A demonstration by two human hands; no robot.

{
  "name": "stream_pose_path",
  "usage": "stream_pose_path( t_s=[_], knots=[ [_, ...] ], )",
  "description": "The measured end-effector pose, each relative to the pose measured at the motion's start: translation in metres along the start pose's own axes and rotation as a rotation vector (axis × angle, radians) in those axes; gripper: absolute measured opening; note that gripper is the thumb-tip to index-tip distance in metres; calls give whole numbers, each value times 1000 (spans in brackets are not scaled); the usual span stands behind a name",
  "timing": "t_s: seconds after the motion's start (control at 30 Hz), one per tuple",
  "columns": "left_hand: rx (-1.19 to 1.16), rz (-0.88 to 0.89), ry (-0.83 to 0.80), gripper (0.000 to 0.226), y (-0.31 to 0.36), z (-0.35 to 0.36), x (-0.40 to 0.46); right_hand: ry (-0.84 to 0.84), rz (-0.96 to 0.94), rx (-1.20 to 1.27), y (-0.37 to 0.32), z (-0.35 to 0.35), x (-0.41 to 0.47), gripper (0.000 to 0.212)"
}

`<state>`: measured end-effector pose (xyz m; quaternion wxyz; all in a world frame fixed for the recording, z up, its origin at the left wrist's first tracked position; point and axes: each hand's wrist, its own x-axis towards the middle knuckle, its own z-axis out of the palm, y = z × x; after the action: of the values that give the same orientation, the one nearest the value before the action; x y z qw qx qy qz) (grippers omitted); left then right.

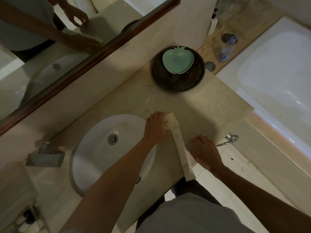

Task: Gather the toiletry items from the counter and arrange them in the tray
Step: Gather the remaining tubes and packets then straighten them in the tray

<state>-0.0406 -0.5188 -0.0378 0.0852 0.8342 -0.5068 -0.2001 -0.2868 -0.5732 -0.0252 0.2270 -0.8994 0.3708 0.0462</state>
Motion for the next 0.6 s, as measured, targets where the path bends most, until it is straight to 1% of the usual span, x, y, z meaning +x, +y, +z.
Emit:
stream_pose_path(
  t_s=[0.07,0.13,0.17,0.27,0.33,0.4,0.5,0.6],
  knots=[
    [51,43,-40,83,2,3,0,-12,60,35,-9,5,-1,38],
    [68,9,-83,85,5,5,3,-61,81,41,-21,13,1,51],
    [75,-15,-105,85,7,5,5,-86,74,40,-26,17,2,53],
    [123,-54,-112,74,8,5,6,-106,41,40,-34,21,10,42],
    [138,-77,-101,68,4,5,2,-109,-6,-8,-30,18,16,40],
    [127,-106,-82,70,-5,2,-6,-102,-37,-34,-23,16,21,39],
    [102,-143,-34,78,-25,-12,-27,-89,-50,-36,-19,17,24,29],
    [147,-148,-14,75,-48,-32,-62,-91,-179,-80,-31,24,21,24]
  ],
)
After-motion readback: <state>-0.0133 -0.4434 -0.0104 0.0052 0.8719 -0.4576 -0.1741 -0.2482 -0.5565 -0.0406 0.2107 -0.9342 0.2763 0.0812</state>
